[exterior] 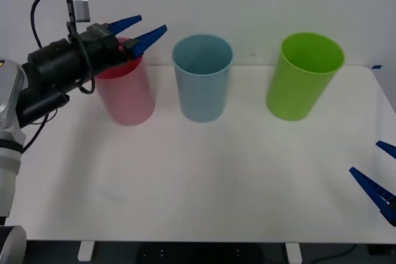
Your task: Grasp the object on the table and drop it into the matching bin: aluminum can to the light blue bin, PET bottle to the pink bin.
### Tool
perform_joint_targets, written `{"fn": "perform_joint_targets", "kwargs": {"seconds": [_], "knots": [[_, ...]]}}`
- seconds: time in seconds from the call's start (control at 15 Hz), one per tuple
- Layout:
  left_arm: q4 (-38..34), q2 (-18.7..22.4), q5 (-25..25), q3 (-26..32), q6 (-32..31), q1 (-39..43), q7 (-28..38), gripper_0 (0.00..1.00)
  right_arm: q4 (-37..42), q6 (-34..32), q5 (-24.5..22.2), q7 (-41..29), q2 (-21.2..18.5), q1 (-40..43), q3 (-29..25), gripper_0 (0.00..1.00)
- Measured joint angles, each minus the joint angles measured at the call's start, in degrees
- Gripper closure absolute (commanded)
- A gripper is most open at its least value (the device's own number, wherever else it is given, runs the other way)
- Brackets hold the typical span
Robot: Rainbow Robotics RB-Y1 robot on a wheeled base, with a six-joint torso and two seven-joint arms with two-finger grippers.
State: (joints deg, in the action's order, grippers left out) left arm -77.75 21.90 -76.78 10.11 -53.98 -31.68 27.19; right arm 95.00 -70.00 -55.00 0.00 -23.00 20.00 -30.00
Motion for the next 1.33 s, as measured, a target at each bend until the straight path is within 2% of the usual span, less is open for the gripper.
{"fn": "perform_joint_targets", "kwargs": {"seconds": [0.27, 0.87, 1.33], "knots": [[-9.13, 1.12, 2.78, 3.93, -1.52, 9.39, -0.34, 0.00, 0.00, 0.00, 0.00, 0.00, 0.00, 0.00, 0.00, 0.00], [-21.92, 1.20, 3.71, 17.55, -14.64, 26.12, -2.60, 0.00, 0.00, 0.00, 0.00, 0.00, 0.00, 0.00, 0.00, 0.00], [-23.69, 1.13, 3.60, 25.72, -21.04, 35.66, -5.91, 0.00, 0.00, 0.00, 0.00, 0.00, 0.00, 0.01, 0.00, 0.00]]}}
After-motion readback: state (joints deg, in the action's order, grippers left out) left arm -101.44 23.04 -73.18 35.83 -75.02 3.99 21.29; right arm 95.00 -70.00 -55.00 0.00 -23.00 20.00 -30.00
